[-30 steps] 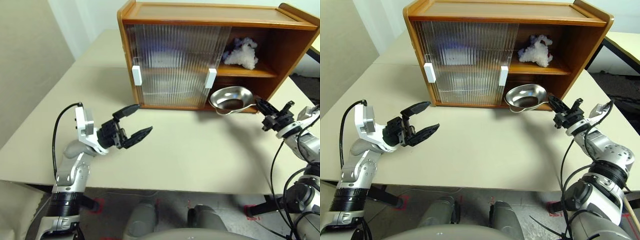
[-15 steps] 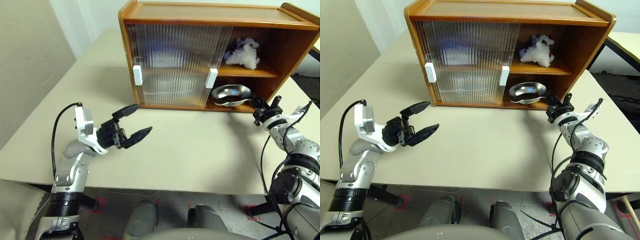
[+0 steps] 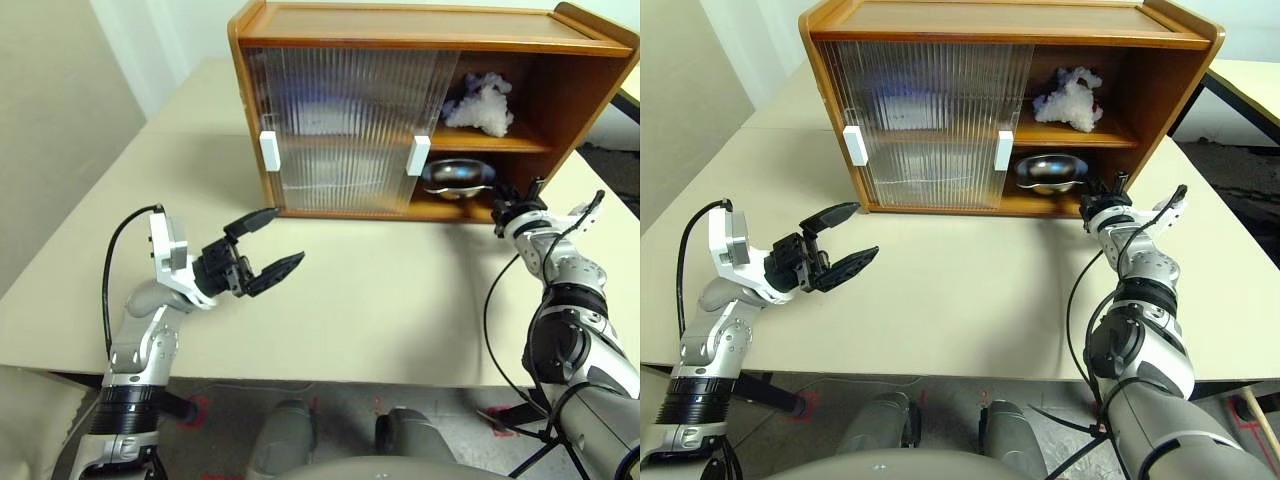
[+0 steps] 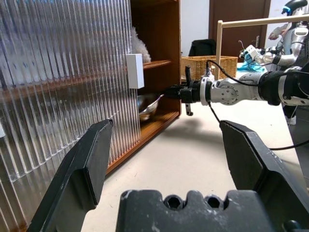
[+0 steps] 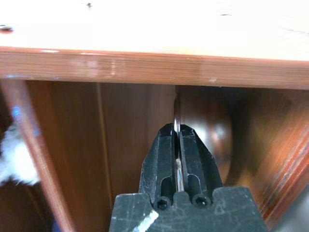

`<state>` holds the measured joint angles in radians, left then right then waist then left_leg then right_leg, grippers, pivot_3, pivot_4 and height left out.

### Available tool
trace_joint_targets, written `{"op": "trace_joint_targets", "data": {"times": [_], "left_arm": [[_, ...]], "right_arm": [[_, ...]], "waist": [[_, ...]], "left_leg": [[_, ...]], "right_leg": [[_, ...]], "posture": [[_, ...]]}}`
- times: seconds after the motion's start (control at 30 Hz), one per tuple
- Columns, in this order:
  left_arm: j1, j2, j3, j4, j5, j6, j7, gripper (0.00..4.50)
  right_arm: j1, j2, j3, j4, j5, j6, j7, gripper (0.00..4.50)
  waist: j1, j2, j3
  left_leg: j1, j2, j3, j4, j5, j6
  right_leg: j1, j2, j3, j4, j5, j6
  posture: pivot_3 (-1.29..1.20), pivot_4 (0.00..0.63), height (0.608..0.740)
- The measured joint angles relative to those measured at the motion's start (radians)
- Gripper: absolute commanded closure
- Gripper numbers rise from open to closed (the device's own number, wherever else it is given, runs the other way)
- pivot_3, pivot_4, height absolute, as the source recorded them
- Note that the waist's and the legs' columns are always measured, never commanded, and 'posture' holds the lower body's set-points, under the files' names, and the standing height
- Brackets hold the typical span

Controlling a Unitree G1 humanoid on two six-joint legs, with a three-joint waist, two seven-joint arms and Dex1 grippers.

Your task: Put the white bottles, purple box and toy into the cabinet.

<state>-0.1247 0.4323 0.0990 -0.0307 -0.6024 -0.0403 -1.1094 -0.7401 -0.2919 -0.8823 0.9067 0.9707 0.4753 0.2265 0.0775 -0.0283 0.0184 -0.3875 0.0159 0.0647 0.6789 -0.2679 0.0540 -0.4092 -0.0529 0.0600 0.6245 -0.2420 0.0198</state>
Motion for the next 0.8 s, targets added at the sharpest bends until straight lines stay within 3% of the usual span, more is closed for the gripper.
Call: {"op": "trace_joint_targets", "data": {"times": [0.43, 0.57, 0.8], "left_arm": [[0.0, -0.002, -0.002, 0.0, 0.001, 0.0, 0.005, 0.0], [0.0, -0.002, -0.003, 0.0, 0.002, 0.0, 0.005, 0.0], [0.001, -0.005, -0.004, 0.0, 0.002, 0.0, 0.005, 0.0]], "right_arm": [[-0.076, 0.023, 0.001, 0.129, -0.004, -0.142, -0.005, 4.5], [-0.077, 0.022, 0.011, 0.159, -0.026, -0.149, -0.002, 3.3], [-0.075, 0.022, 0.033, 0.166, -0.044, -0.142, 0.004, 0.7]], "waist": [[-0.006, 0.001, 0.0], [-0.006, 0.001, 0.0], [-0.005, 0.004, 0.002]], "left_leg": [[0.001, 0.0, 0.0, 0.0, 0.0, 0.0], [0.0, 0.0, 0.0, -0.001, 0.0, -0.001], [0.0, 0.0, 0.0, -0.004, 0.0, -0.001]], "right_leg": [[0.0, -0.001, 0.0, 0.0, 0.0, -0.001], [0.0, -0.001, 0.0, 0.0, 0.0, -0.001], [-0.002, -0.001, 0.0, 0.0, 0.0, -0.001]], "posture": [[0.22, 0.0, 0.74], [0.22, 0.0, 0.74], [0.22, 0.0, 0.74]]}}
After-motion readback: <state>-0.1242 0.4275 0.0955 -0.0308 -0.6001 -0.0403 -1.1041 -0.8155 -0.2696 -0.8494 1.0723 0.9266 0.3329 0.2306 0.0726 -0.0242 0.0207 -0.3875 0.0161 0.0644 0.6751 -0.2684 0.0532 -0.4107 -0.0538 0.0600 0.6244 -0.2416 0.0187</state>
